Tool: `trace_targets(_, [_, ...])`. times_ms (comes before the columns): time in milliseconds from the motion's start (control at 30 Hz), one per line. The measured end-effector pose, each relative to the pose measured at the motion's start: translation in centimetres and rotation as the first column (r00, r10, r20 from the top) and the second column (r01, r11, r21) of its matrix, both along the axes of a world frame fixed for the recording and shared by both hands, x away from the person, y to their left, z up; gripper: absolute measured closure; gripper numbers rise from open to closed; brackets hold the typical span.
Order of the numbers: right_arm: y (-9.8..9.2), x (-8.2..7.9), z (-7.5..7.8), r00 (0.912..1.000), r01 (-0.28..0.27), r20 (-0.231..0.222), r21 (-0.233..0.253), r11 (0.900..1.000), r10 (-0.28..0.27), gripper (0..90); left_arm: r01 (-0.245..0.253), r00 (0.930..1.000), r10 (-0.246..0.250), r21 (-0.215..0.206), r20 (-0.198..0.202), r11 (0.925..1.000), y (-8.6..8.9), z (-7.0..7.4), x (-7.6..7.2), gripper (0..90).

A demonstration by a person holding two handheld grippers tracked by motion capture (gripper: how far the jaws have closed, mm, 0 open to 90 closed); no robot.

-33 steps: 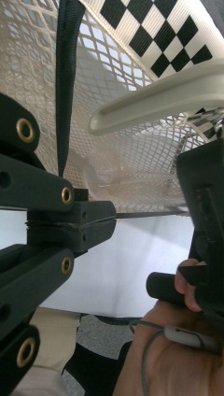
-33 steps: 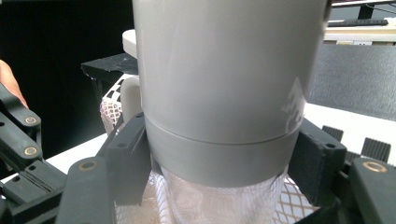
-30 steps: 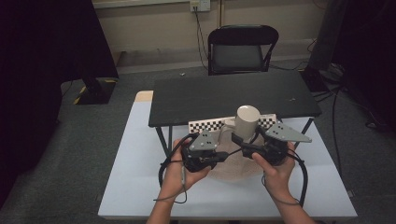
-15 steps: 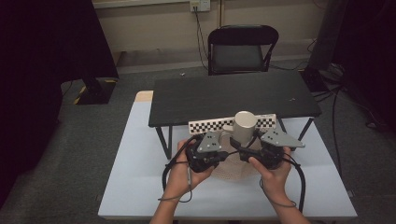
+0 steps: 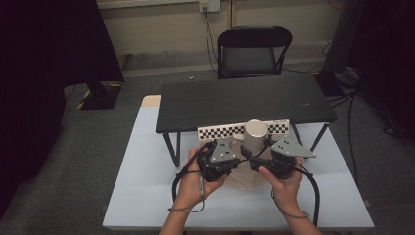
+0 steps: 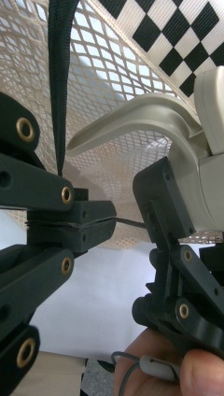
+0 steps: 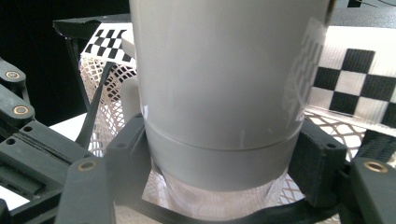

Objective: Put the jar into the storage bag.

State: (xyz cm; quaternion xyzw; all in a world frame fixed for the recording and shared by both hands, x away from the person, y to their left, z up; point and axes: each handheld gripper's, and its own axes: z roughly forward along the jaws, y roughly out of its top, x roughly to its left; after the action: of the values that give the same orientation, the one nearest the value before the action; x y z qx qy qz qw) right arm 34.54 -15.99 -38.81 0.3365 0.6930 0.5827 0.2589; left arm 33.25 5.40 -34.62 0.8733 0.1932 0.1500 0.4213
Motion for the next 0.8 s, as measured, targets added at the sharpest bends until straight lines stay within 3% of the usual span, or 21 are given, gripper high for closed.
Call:
trace_targets(233, [0.0,0.0,-0.3,1.0,-0.002,-0.007,0.015,1.0,0.002,30.4,0.002,0.9999,-0.002,0.003,0.01,1.0,-0.1,0.0,0.0,89.7])
trace_targets(300, [-0.1,0.0,-0.4,0.9991,-0.038,-0.019,0.057,0.998,0.039,25.3,0.005,0.9999,-0.005,0.01,0.012,0.9999,-0.2,-0.1,0.0,89.6])
trace_targets(433, [0.0,-0.4,-0.4,0.9997,-0.023,-0.005,0.03,0.999,0.024,22.6,0.001,1.0,-0.001,0.021,0.009,0.9998,-0.2,-0.3,0.1,89.6])
trace_targets(500, [-0.1,-0.6,-0.6,0.9999,-0.01,0.007,0.02,1.0,0.01,21.7,0.002,1.0,-0.002,0.007,0.005,1.0,-0.1,-0.3,0.1,89.5])
trace_targets(633, [-0.3,-0.8,-0.7,0.9998,-0.01,0.015,0.029,1.0,0.01,20.4,0.005,1.0,-0.005,0.012,0.008,0.9999,-0.1,-0.3,0.1,87.6])
trace_targets(667, [-0.3,-1.0,-0.5,0.9996,-0.008,0.027,0.031,1.0,0.007,16.5,0.01,0.9999,-0.011,0.013,0.006,0.9999,-0.1,-0.3,0.0,86.9])
trace_targets(800, [-0.7,-1.4,-0.1,0.9978,0.01,0.065,0.013,1.0,-0.011,10.7,0.03,0.9995,-0.03,0.008,-0.009,0.9995,-0.1,-0.3,0.0,75.8])
